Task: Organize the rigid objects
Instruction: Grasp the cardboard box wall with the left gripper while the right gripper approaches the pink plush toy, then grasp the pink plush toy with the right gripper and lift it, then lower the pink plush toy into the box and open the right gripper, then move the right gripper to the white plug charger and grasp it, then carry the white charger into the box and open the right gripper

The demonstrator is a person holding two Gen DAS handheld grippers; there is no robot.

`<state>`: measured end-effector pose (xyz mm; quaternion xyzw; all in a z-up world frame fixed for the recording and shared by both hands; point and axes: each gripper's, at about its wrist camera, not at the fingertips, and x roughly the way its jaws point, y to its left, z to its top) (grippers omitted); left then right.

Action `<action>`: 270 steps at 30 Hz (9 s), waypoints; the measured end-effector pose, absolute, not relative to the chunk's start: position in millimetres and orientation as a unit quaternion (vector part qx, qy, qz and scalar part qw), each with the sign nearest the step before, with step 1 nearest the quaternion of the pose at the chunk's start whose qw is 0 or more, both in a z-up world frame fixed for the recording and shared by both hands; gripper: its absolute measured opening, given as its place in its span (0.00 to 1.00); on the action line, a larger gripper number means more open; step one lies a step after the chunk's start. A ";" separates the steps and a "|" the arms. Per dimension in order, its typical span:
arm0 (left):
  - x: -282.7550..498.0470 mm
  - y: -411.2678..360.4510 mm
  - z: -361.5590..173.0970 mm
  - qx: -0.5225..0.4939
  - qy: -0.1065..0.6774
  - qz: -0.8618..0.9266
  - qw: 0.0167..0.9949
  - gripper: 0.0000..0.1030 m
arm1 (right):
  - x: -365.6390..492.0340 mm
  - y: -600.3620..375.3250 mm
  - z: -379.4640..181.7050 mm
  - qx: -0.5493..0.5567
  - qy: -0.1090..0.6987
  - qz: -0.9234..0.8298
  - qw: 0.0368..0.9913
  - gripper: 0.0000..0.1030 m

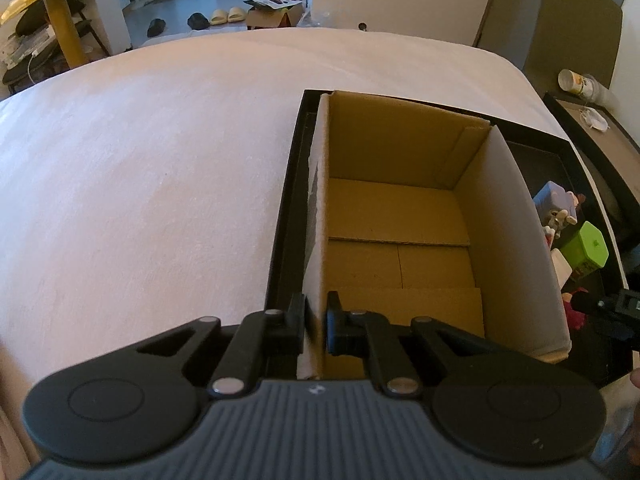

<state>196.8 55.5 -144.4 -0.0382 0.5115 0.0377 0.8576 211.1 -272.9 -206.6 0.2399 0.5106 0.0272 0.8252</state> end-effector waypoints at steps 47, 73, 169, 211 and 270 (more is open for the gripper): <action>199.3 53.0 -154.6 -0.038 0.523 0.055 0.850 0.09 | 192.3 -222.2 -141.0 0.104 0.438 0.080 0.889 0.59; 194.6 62.0 -157.6 -0.057 0.513 0.054 0.855 0.09 | 209.8 -132.7 -96.5 0.021 0.407 0.172 0.897 0.59; 203.5 44.9 -163.6 0.003 0.518 0.075 0.852 0.10 | 243.6 -205.7 -149.2 -0.077 0.488 0.196 0.847 0.74; 205.0 36.9 -164.6 0.018 0.521 0.089 0.849 0.11 | 248.4 -182.3 -196.3 -0.186 0.511 0.181 0.820 0.68; 199.1 44.9 -159.2 -0.010 0.514 0.074 0.855 0.08 | 237.6 -146.4 -75.7 -0.103 0.360 0.263 0.889 0.60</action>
